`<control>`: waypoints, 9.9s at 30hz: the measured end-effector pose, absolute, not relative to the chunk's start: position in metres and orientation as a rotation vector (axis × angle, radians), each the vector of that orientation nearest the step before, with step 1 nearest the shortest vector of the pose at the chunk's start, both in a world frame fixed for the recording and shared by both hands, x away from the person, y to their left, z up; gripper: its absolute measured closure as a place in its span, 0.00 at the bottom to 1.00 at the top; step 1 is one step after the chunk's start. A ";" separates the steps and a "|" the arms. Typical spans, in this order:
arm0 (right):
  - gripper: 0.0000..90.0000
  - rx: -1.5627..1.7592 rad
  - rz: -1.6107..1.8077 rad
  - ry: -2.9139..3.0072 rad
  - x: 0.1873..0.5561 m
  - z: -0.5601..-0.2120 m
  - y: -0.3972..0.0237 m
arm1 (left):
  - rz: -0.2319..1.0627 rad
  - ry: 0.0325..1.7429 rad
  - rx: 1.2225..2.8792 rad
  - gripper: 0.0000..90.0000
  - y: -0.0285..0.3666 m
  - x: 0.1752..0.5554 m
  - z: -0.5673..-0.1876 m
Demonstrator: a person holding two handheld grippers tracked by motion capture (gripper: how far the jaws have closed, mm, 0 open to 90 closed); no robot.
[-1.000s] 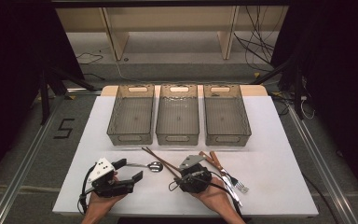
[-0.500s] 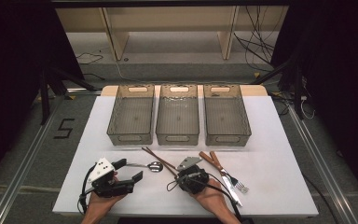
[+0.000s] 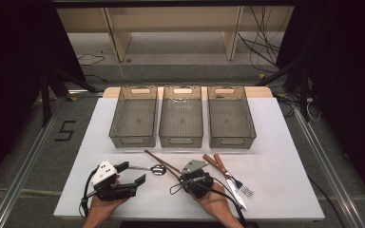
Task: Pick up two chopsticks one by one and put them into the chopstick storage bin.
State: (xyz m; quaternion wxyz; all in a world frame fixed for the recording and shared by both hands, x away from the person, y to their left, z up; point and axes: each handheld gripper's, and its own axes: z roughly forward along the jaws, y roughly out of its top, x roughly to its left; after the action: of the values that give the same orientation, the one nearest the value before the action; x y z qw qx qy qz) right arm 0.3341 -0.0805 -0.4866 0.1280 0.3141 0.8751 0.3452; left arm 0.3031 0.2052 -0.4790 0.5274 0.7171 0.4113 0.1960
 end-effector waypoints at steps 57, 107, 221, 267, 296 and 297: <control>0.95 0.663 1.403 2.316 0.301 -0.439 -0.097 | -0.168 1.002 1.451 0.75 0.151 0.341 -0.458; 0.28 0.840 1.474 2.303 0.303 -0.447 -0.155 | 0.055 1.110 1.668 0.93 0.232 0.456 -0.335; 0.31 0.866 1.329 2.436 0.313 -0.452 -0.142 | 0.159 1.262 1.704 0.20 0.211 0.422 -0.398; 0.81 0.792 0.826 2.762 0.378 -0.474 -0.083 | 0.175 1.091 1.704 0.19 0.199 0.342 -0.466; 0.95 0.820 0.841 2.708 0.377 -0.477 -0.081 | 0.166 1.126 1.720 0.19 0.197 0.341 -0.476; 0.95 0.817 0.847 2.705 0.377 -0.476 -0.081 | 0.167 1.126 1.723 0.19 0.197 0.341 -0.476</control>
State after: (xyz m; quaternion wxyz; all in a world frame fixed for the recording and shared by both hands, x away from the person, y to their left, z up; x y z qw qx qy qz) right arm 0.3768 -0.0813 -0.4762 0.0958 0.2757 0.9127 0.2859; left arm 0.3414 0.1970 -0.4759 0.5127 0.7164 0.4680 0.0695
